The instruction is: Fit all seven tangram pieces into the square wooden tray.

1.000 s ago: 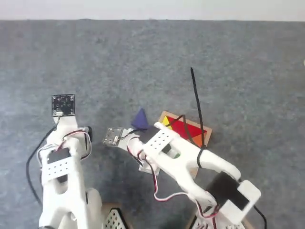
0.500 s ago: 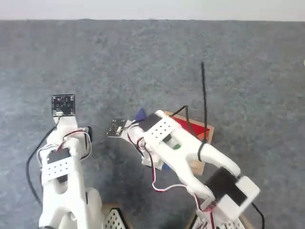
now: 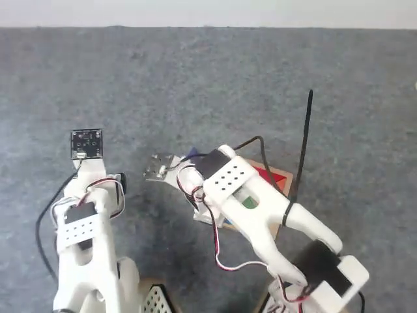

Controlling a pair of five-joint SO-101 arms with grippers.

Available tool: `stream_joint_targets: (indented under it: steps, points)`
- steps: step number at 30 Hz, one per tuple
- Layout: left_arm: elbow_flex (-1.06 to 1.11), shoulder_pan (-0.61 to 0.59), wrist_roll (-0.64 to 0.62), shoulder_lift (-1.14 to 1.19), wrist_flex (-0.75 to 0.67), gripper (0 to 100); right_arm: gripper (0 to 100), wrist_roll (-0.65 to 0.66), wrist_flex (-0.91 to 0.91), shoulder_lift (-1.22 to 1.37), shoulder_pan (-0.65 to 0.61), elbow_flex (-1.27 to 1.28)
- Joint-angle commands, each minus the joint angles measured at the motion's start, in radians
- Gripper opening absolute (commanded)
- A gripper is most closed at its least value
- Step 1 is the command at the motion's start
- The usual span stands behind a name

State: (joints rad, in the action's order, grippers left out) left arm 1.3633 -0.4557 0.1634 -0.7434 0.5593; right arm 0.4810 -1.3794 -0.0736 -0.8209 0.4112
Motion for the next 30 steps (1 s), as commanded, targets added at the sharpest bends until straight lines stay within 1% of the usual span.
stream_joint_targets:
  steps: [1,4,7,12,26,28,30]
  points:
    - [-0.041,0.002,-0.006,-0.006,-0.020,21,5.1,-0.029,0.096,-0.002,0.010,0.008]
    - [-0.041,0.002,-0.006,-0.006,-0.020,21,5.0,-0.017,0.114,0.051,0.027,0.009]
    - [-0.041,0.002,-0.006,-0.006,-0.020,21,5.0,0.048,0.111,0.094,0.053,0.009]
    - [-0.041,0.002,-0.006,-0.006,-0.020,21,4.8,0.057,0.116,0.120,0.084,0.009]
    - [-0.041,0.002,-0.006,-0.006,-0.020,21,5.4,0.060,0.107,0.130,0.077,0.015]
    - [-0.041,0.002,-0.006,-0.006,-0.020,21,7.6,0.060,0.108,0.130,0.081,0.015]
    - [-0.041,0.002,-0.006,-0.006,-0.020,21,12.4,0.077,0.110,0.130,0.084,0.015]
